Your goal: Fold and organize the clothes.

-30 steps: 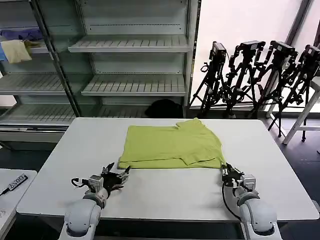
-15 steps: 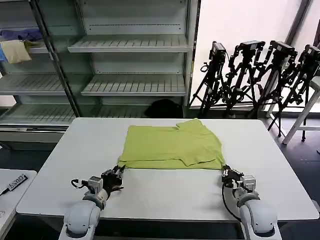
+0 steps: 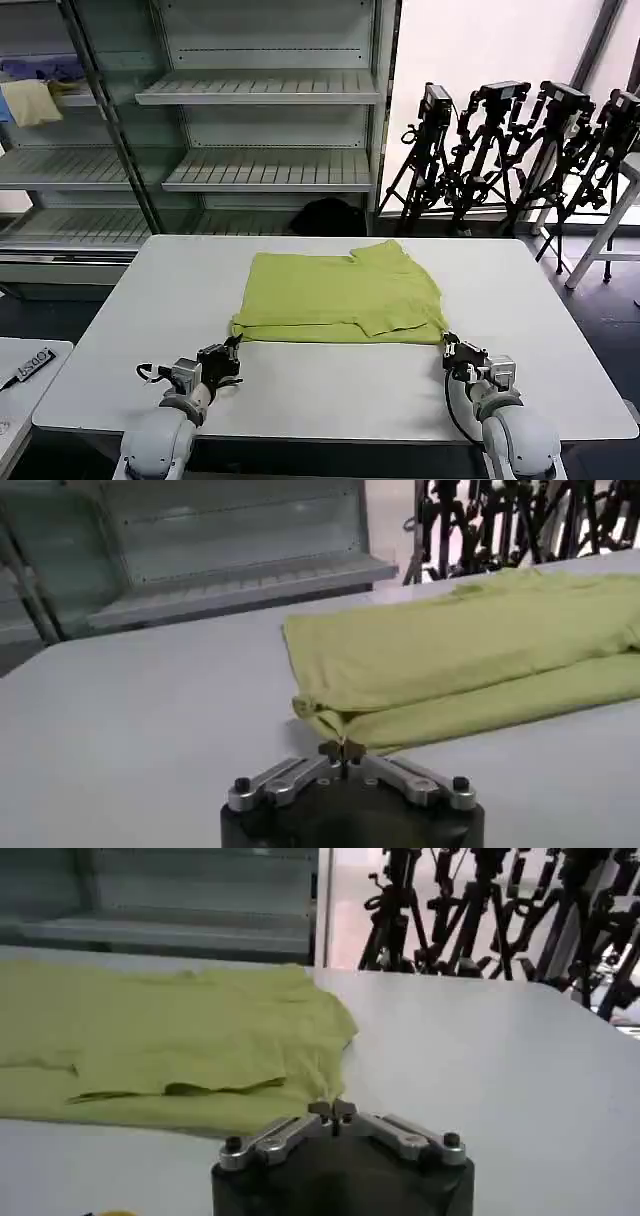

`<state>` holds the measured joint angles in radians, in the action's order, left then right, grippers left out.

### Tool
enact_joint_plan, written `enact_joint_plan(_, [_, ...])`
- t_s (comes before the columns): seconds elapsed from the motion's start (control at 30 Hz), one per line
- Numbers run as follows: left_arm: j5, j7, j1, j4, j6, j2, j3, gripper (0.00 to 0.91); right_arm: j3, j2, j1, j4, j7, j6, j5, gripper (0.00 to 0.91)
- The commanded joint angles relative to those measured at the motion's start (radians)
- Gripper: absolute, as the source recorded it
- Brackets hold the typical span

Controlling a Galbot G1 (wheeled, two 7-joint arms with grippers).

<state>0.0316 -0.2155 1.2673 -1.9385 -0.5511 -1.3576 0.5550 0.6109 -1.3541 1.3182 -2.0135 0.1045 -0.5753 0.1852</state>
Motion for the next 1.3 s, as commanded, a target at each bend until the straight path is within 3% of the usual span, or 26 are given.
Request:
enact_joint_plan(0.03, [0.119,-0.014,0.177,-0.23,-0.018,0.057,0.105,0.0,-0.007,0.009,0.143,-0.14,-0.023,-0.005,0.059,0.0])
enact_joint_plan(0.33, [0.148,-0.023,0.339,-0.328,0.03,0.068,0.207,0.0,-0.04,0.008,0.269,-0.25,-0.054,-0.005,0.058,0.0])
enact_joint_plan(1.13, [0.121,-0.002,0.502,-0.353,0.074,0.03,0.281,0.0,-0.073,0.02,0.383,-0.353,-0.053,-0.006,0.01,0.0])
enact_joint_plan(1.17, [0.121,0.0,0.502,-0.351,0.074,0.027,0.278,0.01,-0.074,0.023,0.387,-0.353,-0.049,-0.006,0.004,0.101])
enact_joint_plan(1.2, [0.119,0.001,0.502,-0.35,0.075,0.025,0.277,0.03,-0.074,0.023,0.388,-0.352,-0.049,-0.006,0.001,0.907])
enact_joint_plan(1.23, [0.12,0.004,0.5,-0.348,0.077,0.024,0.273,0.181,-0.076,0.022,0.389,-0.352,-0.052,-0.006,0.001,0.907])
enact_joint_plan(1.27, [0.123,0.016,0.495,-0.347,0.078,0.019,0.268,0.907,-0.077,0.02,0.388,-0.351,-0.059,-0.006,0.002,0.907])
enact_joint_plan(1.3, [0.122,0.019,0.492,-0.346,0.08,0.016,0.268,0.907,-0.077,0.016,0.386,-0.347,-0.064,-0.006,0.001,0.907])
